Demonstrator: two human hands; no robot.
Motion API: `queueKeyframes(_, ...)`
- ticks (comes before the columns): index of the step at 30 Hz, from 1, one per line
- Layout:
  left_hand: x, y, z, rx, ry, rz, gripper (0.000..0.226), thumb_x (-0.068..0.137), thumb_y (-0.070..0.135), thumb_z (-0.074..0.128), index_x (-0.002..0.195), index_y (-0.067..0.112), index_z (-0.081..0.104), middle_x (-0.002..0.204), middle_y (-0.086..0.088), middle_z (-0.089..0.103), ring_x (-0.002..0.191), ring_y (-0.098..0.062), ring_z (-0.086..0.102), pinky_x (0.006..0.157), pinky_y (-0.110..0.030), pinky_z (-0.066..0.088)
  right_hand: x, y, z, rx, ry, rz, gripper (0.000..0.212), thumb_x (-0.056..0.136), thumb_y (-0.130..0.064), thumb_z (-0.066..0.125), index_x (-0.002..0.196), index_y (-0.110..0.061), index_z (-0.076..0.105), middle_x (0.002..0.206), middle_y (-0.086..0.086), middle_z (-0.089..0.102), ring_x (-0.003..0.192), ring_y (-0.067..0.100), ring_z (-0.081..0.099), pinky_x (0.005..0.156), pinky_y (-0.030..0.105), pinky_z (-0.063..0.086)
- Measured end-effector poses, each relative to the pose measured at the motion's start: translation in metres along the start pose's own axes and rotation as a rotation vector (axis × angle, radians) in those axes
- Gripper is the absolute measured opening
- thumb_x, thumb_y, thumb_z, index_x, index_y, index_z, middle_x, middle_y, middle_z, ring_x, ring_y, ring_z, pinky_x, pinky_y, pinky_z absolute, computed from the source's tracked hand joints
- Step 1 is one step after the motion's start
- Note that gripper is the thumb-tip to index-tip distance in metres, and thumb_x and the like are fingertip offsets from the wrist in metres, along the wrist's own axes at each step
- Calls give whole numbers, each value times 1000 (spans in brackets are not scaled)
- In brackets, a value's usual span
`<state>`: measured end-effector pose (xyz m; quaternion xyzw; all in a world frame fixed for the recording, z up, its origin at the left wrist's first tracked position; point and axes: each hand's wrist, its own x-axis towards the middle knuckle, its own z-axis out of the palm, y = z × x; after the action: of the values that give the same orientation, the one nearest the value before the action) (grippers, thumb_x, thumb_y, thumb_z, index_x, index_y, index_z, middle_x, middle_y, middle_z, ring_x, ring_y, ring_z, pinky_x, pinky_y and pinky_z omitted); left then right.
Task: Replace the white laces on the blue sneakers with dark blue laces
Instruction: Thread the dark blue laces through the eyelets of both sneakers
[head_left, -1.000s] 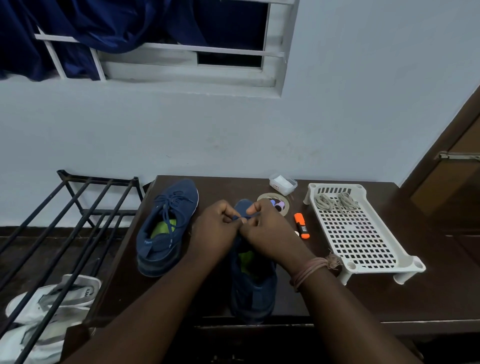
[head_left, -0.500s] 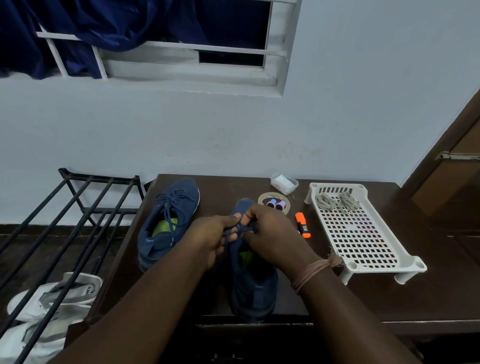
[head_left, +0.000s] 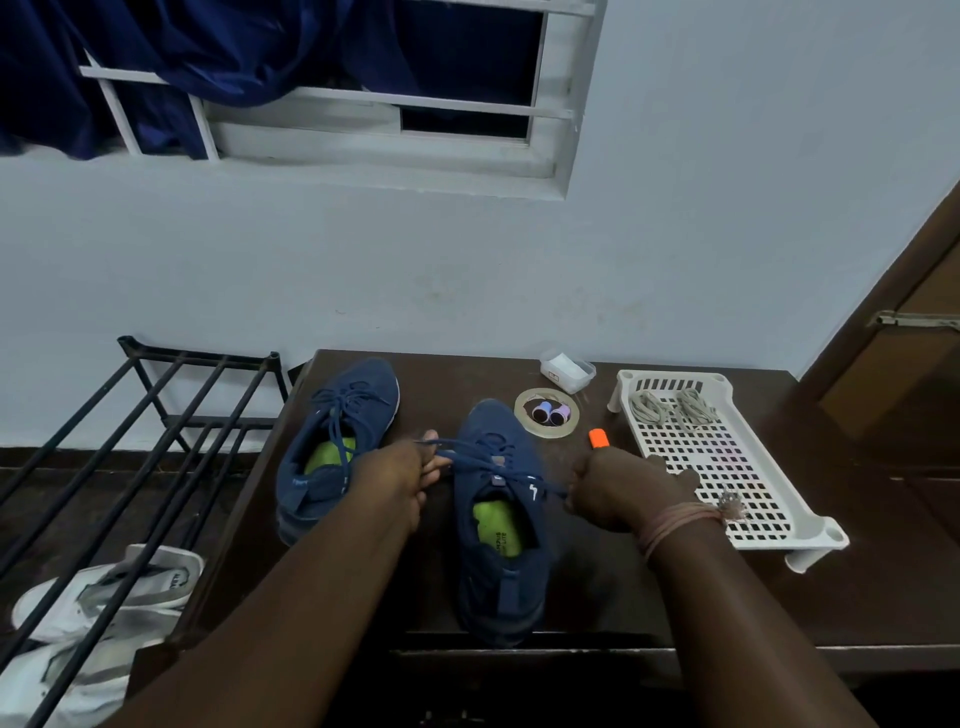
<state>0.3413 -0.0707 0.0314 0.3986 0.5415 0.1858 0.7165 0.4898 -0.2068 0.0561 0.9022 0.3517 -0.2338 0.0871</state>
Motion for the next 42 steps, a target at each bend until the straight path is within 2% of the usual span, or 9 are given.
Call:
queueKeyframes(5, 11, -8, -1, -101, 75, 9, 21, 105, 20, 47, 115, 12, 64, 80, 2, 62, 66, -4, 49, 98, -31, 38, -3, -9, 0, -94, -33, -37, 36, 96, -32, 51, 125, -14, 62, 132, 7, 60, 124, 30, 54, 103, 44, 40)
queueKeyframes(10, 5, -7, -6, 33, 19, 8, 24, 103, 24, 54, 120, 10, 64, 87, 3, 69, 70, -5, 57, 63, -25, 44, -29, -23, -7, -33, -70, -122, 35, 99, -27, 55, 126, -6, 59, 125, 11, 62, 109, 28, 61, 90, 37, 47)
queueKeyframes(12, 7, -3, -11, 140, 3, 44, 20, 104, 25, 51, 114, 13, 64, 85, 2, 70, 70, -8, 60, 59, -24, 42, -36, -23, -12, 238, -154, -118, 42, 96, -32, 61, 127, -4, 54, 110, 13, 61, 97, 29, 66, 79, 37, 57)
queueKeyframes(15, 8, 14, -21, 340, 66, 236, 18, 98, 19, 51, 101, 8, 65, 90, -12, 72, 75, -28, 66, 67, -32, 54, -36, -36, -9, 259, -193, -105, 58, 89, -42, 69, 131, -6, 54, 124, 15, 61, 110, 32, 65, 95, 41, 54)
queueKeyframes(17, 3, 31, -33, 475, 158, 419, 17, 92, 15, 52, 89, 11, 69, 94, -11, 75, 85, -33, 70, 80, -43, 59, -30, -50, 1, 66, -165, -119, 49, 92, -36, 65, 130, -6, 57, 131, 14, 60, 118, 29, 61, 100, 35, 49)
queueKeyframes(21, -3, 57, -84, 726, 550, 640, 15, 94, 20, 54, 96, 20, 69, 94, 1, 68, 87, -24, 62, 73, -33, 47, -14, -74, 13, 25, -60, -91, 30, 96, -24, 57, 118, -5, 63, 124, 12, 64, 114, 26, 62, 89, 31, 49)
queueKeyframes(28, 22, 33, -129, 940, 419, 312, 34, 85, 22, 65, 109, -2, 64, 113, -22, 66, 103, -39, 65, 75, -36, 52, 1, -118, 16, 430, 187, -91, 15, 86, -14, 54, 94, -6, 63, 107, 15, 69, 98, 32, 67, 71, 31, 48)
queueKeyframes(39, 11, 0, -116, 1181, 353, 374, 37, 93, 18, 42, 124, 13, 61, 127, -11, 61, 122, -29, 49, 98, -39, 42, -8, -152, 32, 413, 203, -65, 41, 92, -17, 49, 132, -10, 55, 120, 12, 66, 110, 30, 64, 85, 32, 49)
queueKeyframes(42, 22, -6, -117, 1156, 375, 349, 36, 92, 19, 41, 118, 10, 64, 125, -13, 60, 116, -33, 52, 90, -38, 46, -17, -157, 37, 441, 261, -18, 41, 94, -18, 47, 134, -10, 53, 123, 13, 65, 113, 30, 63, 90, 34, 50)
